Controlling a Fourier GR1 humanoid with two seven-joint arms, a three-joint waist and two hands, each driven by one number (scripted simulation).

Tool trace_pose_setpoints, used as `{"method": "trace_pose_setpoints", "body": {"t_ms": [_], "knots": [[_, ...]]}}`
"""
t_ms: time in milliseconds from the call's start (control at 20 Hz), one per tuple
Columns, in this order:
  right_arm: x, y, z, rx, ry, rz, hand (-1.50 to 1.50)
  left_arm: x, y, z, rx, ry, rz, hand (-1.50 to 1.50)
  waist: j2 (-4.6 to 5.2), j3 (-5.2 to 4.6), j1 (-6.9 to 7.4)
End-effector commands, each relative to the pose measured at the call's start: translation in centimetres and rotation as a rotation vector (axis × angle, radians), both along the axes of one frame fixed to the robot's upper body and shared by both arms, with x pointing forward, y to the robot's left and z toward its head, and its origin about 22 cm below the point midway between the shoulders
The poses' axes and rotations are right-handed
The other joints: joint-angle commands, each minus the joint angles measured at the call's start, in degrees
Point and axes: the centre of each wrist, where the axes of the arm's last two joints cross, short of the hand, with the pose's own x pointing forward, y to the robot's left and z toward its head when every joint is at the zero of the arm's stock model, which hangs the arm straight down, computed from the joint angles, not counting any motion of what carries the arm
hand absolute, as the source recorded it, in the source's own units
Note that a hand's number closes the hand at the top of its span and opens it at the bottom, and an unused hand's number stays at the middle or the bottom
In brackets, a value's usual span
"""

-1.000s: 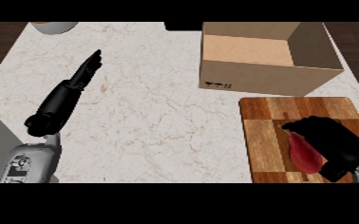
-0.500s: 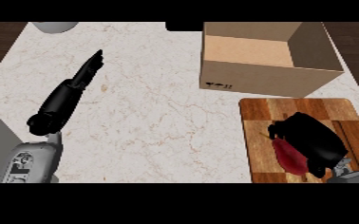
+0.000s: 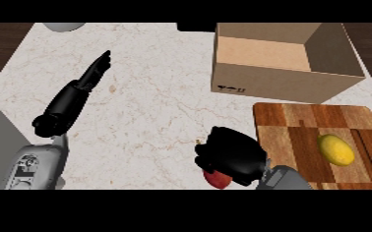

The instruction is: Pick the pear from the cutting board and place it in the cardboard box

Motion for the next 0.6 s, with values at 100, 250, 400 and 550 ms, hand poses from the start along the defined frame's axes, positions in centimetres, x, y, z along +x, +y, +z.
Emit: {"method": "trace_pose_setpoints", "body": {"t_ms": [100,250,400,550], "knots": [[-0.1,3.0,6.2,0.154,-0.17,0.13,1.5,-0.1,0.0,0.3,0.028,0.007,0.035,0.0,-0.18,0.2,-1.73],[-1.9,1.5,9.5,0.227,-0.166,0.103,1.5,-1.5,2.0,-0.9,-0.002,0.004,0.046,0.0,-0.28,0.17,-2.0],[0.2,0.5,11.5,0.356,-0.146,-0.029,1.5,-0.1,0.7,-0.9,0.007,0.012,0.043,0.0,-0.07,0.16,-2.26],[1.8,-1.1,12.5,0.457,-0.102,-0.233,1.5,-0.5,0.3,0.4,0.009,-0.006,0.021,0.0,-0.12,0.2,-1.42]]}}
